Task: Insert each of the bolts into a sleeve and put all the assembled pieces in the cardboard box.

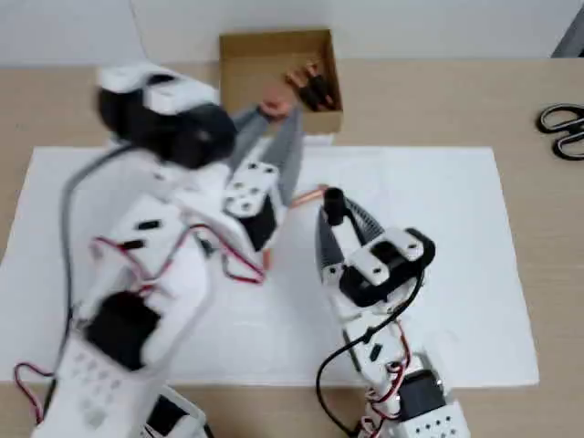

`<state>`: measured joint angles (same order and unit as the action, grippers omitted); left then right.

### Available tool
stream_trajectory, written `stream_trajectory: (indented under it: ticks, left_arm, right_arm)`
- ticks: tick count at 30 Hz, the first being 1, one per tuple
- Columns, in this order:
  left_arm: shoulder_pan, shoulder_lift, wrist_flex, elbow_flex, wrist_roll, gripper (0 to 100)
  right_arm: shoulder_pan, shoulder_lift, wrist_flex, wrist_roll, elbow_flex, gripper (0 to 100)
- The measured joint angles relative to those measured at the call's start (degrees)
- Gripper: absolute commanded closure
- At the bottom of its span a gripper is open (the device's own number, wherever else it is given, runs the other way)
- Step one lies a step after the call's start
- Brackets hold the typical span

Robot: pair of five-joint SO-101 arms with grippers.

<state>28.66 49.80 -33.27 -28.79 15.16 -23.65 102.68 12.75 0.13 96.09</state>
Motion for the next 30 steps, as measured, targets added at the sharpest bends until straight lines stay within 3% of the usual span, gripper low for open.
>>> stream_trajectory:
  ticks: [4,17,30]
  left_arm:
    - [1.49,1.93,11.16,-9.93,0.0,99]
    - [2.99,2.55,4.66,-10.81,0.0,99]
    - [2.9,2.81,4.48,-11.87,0.0,99]
  right_arm:
    - [0.0,0.0,0.0,0.0,0.0,99.4]
    - [-1.49,0.0,-6.07,8.44,0.0,99.4]
    - [-4.48,0.0,-6.15,9.23,0.0,99.4]
